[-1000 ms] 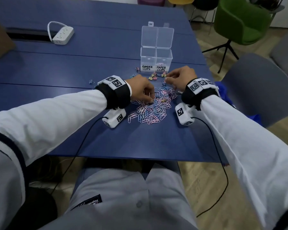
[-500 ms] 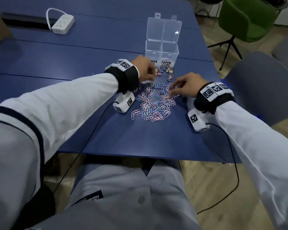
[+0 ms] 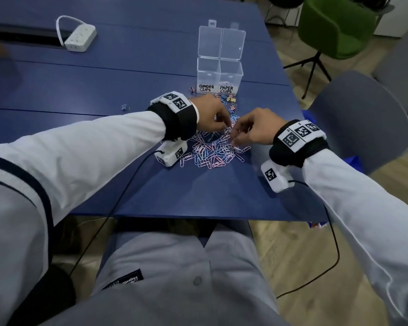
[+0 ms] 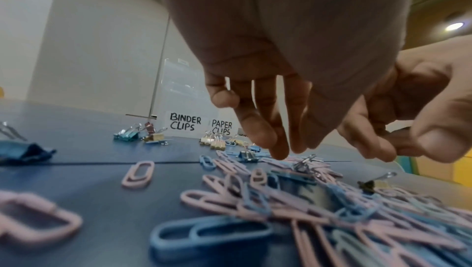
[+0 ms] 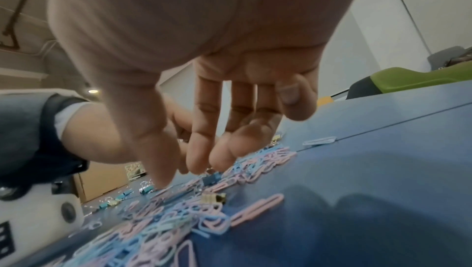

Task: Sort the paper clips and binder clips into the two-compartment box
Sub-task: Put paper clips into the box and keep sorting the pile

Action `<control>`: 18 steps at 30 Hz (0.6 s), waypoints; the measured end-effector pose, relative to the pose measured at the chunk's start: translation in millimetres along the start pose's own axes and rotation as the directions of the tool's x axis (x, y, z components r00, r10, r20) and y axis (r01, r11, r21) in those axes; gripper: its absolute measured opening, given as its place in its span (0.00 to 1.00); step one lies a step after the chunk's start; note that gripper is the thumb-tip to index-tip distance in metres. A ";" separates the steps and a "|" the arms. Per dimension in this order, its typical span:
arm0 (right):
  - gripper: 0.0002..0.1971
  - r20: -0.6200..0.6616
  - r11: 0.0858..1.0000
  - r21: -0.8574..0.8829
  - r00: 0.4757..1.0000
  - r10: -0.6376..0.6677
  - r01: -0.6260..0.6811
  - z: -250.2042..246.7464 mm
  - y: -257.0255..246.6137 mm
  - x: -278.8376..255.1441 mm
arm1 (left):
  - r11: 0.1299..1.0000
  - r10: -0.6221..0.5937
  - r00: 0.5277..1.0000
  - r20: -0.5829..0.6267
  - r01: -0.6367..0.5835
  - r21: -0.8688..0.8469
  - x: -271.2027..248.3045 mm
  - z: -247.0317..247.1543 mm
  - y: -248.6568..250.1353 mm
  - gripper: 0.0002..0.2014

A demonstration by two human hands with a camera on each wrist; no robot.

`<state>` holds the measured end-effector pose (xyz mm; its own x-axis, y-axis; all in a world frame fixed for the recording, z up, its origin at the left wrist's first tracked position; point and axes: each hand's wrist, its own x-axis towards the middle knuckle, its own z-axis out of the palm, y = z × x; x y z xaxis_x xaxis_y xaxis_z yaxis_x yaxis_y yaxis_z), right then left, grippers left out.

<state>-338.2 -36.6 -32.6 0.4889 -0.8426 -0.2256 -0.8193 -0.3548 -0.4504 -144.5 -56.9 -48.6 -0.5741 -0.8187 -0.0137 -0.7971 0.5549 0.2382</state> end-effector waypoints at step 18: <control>0.07 0.016 0.999 -0.010 0.999 -0.034 0.034 11.4 4.3 7.7 | 0.935 -0.355 0.930 -0.096 0.356 -0.017 15.8 -30.1 -51.5 0.10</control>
<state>-334.6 -40.0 -46.2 0.5211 -0.8234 -0.2244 -0.8053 -0.3873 -0.4490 -106.8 -102.9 -31.9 -0.2325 -0.9726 -0.0046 -0.9458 0.2250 0.2339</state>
